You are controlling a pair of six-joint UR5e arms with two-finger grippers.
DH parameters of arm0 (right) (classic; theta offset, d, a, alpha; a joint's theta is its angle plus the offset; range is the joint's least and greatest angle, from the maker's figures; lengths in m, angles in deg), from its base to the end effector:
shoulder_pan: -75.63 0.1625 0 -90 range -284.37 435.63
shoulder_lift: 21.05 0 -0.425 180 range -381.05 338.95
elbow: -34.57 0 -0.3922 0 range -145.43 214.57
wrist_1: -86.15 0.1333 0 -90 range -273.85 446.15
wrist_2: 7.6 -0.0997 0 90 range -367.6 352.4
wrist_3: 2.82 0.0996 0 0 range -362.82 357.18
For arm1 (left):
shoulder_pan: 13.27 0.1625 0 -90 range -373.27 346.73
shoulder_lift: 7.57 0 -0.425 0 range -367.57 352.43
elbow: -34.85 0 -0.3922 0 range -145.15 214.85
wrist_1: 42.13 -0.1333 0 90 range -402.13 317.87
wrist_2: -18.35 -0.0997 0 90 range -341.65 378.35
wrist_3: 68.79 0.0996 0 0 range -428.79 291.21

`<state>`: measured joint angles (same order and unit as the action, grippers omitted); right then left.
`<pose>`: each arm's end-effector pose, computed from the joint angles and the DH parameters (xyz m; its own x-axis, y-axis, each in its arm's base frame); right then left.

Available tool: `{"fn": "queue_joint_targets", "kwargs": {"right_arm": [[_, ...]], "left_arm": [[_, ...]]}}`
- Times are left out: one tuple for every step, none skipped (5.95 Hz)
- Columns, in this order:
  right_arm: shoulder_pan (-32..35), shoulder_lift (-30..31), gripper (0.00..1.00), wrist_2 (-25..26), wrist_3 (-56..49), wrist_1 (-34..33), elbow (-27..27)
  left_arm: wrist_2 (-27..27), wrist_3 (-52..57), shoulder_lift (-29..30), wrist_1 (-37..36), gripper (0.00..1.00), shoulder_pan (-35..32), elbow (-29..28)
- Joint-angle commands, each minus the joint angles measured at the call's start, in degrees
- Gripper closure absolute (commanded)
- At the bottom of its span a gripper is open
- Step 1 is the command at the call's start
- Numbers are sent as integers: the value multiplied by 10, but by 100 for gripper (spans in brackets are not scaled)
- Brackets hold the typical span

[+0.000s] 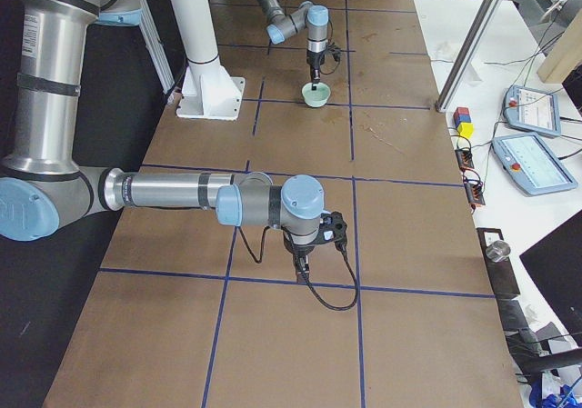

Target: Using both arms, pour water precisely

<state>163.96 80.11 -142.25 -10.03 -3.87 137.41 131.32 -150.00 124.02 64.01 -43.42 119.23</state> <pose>0.0513 -0.4132 0.6359 0.7012 -0.1662 0.6933 0.1181 0.9861 0.1169 0.5865 -0.4499 0.2276 0.5548 -0.1595 -0.8165 0.1127 0.9868 -0.1163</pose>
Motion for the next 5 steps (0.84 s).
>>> {"fn": "queue_joint_targets", "kwargs": {"right_arm": [[0, 0, 0, 1, 0, 0, 0], [0, -2, 0, 0, -1, 0, 0], [0, -4, 0, 0, -2, 0, 2], [0, -14, 0, -3, 0, -1, 3], [0, -16, 0, -3, 0, 0, 6]], "left_arm": [[0, 1, 0, 6, 92, 3, -5], [0, 2, -1, 11, 63, 3, -9], [0, 3, -2, 11, 39, 2, -10], [0, 7, -3, 9, 18, 1, -8], [1, 14, -4, 6, 1, -13, -1]]}}
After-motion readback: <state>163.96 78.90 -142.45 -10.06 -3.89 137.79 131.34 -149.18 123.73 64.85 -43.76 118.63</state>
